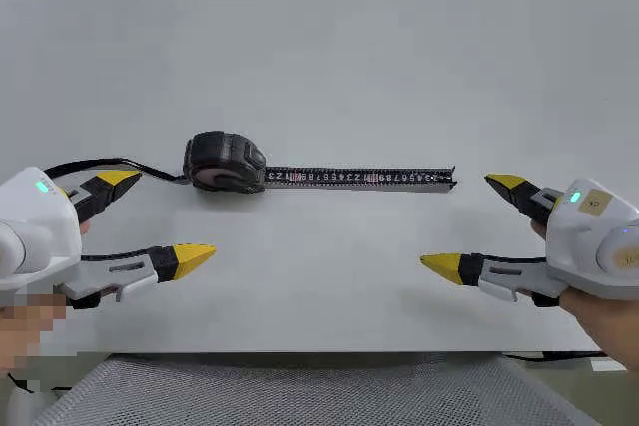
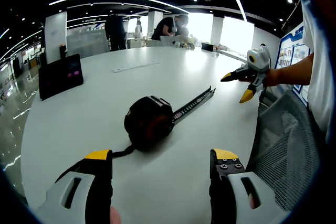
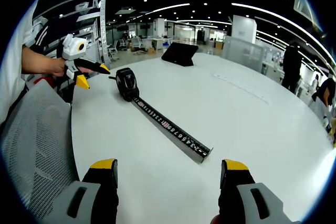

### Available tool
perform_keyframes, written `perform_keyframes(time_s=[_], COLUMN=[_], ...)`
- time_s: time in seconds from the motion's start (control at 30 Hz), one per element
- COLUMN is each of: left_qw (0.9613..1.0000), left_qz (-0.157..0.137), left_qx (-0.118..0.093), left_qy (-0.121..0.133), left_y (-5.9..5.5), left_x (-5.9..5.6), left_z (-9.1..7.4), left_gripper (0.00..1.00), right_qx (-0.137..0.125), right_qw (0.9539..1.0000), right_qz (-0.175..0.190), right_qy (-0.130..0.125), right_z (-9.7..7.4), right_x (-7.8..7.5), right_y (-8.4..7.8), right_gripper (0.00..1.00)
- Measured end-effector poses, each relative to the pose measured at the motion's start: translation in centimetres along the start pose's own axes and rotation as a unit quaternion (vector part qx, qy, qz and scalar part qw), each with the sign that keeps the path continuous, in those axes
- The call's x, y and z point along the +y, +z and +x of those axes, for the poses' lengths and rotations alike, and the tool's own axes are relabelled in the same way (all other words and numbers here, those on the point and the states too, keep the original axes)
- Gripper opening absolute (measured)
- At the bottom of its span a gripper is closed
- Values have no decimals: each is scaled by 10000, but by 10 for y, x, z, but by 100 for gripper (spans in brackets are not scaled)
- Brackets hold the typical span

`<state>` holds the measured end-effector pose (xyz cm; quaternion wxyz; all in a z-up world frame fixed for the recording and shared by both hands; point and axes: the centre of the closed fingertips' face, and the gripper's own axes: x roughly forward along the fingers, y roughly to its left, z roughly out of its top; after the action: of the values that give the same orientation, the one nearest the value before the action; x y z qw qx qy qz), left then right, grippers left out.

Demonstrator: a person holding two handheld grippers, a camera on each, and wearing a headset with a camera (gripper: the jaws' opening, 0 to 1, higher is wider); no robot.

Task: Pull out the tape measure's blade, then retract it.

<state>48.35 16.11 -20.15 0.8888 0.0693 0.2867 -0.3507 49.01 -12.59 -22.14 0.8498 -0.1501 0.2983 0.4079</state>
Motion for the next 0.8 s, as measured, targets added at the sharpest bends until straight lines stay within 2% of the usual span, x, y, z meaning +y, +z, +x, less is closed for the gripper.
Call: perform_keyframes(time_s=[0.8], left_qw=[10000], left_qz=[3], left_qx=[12], left_qy=[-10], left_y=[0], left_x=[-1], left_z=[0], left_gripper=[72], right_qx=[10], right_qw=[10000], right_qz=[36], right_qy=[-29], right_z=[-3], right_x=[3], right_y=[-1], right_gripper=[79])
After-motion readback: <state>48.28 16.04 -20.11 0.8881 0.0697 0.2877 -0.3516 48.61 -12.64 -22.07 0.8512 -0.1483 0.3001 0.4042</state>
